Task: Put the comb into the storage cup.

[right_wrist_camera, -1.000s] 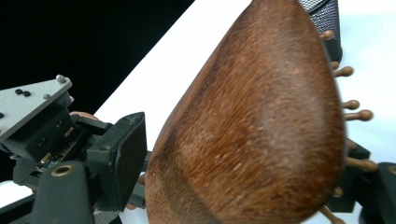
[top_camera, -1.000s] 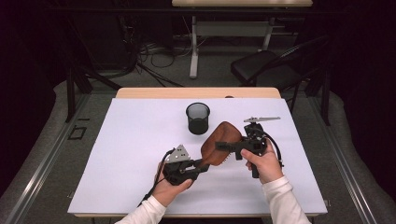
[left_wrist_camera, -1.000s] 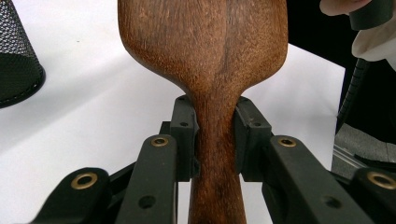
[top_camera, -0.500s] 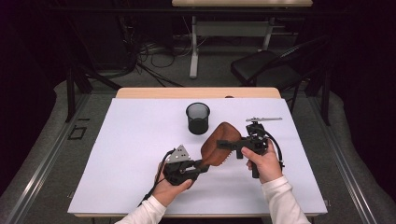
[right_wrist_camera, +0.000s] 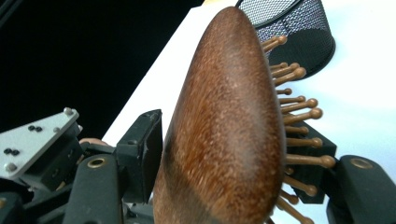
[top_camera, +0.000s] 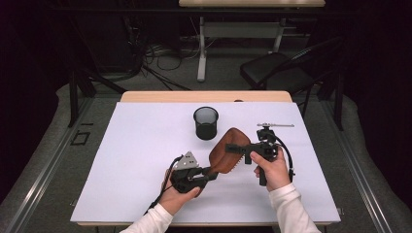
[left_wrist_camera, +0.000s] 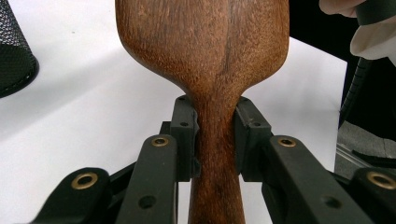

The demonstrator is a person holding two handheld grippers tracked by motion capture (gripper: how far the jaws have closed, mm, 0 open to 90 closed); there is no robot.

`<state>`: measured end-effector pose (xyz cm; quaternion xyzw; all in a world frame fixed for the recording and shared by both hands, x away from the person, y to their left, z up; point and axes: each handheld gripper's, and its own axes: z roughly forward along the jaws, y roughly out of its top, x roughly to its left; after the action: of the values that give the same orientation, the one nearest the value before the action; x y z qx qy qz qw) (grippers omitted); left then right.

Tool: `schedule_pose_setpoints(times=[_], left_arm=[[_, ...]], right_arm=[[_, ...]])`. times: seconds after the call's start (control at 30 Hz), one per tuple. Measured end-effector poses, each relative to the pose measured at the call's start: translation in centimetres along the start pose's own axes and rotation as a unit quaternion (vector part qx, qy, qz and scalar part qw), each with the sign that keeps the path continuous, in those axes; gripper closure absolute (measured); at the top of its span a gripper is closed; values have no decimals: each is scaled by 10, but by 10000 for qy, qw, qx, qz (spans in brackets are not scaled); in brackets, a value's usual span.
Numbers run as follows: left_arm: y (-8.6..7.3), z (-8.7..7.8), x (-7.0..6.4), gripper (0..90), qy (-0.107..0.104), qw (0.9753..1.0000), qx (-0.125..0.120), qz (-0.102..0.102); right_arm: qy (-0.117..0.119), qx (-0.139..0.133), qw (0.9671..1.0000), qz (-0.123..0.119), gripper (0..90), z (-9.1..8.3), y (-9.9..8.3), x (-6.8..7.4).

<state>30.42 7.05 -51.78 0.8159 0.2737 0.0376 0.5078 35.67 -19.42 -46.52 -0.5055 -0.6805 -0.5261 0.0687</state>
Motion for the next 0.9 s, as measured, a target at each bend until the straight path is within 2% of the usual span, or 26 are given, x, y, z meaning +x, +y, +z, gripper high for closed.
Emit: schedule_pose_setpoints(times=[0.2, 0.47, 0.7, 0.9], left_arm=[[-1, 0, 1, 730, -7, 10000, 25, 0], [-2, 1, 3, 731, 14, 10000, 46, 10], [-3, 2, 4, 731, -6, 10000, 84, 42], [-3, 2, 4, 731, -3, 10000, 64, 68]], right_arm=[[19, -77, 10000, 48, 387, 1, -1, 0], [177, -56, 9997, 141, 417, 1, 0, -3], [252, -27, 9996, 95, 429, 1, -1, -3], [422, -107, 9989, 182, 443, 1, -1, -6]])
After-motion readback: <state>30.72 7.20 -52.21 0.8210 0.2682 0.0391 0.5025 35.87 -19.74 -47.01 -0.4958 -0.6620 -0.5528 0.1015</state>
